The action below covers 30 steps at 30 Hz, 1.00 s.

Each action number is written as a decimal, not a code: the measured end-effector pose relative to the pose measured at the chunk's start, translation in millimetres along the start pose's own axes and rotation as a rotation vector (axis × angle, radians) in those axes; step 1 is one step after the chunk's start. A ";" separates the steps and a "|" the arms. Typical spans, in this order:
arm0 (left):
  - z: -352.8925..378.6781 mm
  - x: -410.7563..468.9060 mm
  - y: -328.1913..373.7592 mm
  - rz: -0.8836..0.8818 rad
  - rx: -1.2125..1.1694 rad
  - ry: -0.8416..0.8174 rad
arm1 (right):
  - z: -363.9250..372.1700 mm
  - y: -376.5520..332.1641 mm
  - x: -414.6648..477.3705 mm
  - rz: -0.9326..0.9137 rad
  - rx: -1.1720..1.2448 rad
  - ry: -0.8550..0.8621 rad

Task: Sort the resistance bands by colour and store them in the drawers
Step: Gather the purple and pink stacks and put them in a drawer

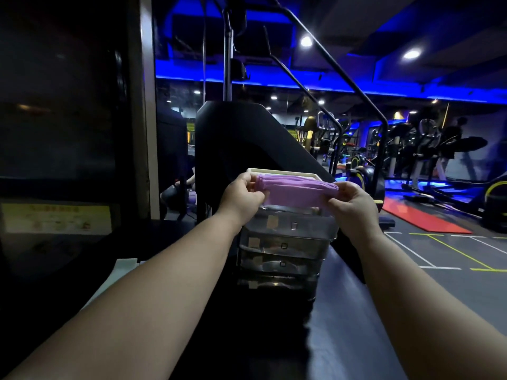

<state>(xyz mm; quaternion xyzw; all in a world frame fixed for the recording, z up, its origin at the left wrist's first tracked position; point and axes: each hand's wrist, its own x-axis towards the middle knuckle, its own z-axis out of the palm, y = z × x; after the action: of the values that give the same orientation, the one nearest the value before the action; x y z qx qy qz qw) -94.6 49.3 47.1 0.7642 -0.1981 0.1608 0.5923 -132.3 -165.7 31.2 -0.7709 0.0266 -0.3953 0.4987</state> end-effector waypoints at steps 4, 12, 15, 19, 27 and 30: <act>6.1 7.6 -8.9 -0.073 0.164 0.046 | 7.5 3.0 2.1 0.008 -0.124 0.001; 5.9 11.0 -15.7 -0.042 0.527 0.033 | 14.5 10.3 1.0 0.023 -0.395 -0.002; 6.4 12.5 -7.3 -0.036 0.706 -0.013 | 15.9 9.2 -0.1 0.029 -0.476 0.004; 9.7 16.5 0.8 -0.075 0.794 -0.046 | 18.1 4.6 1.7 0.022 -0.609 -0.026; 15.8 31.8 -8.8 -0.083 0.678 -0.053 | 20.5 3.2 6.1 0.060 -0.716 -0.115; 16.0 32.0 -13.6 -0.062 0.620 -0.024 | 20.0 10.9 9.1 0.050 -0.664 -0.097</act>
<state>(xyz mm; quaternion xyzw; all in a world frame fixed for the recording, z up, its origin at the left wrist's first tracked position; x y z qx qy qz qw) -59.9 33.2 47.2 0.9160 -0.1230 0.1865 0.3333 -109.5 -160.1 24.2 -0.9084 0.1490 -0.3153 0.2306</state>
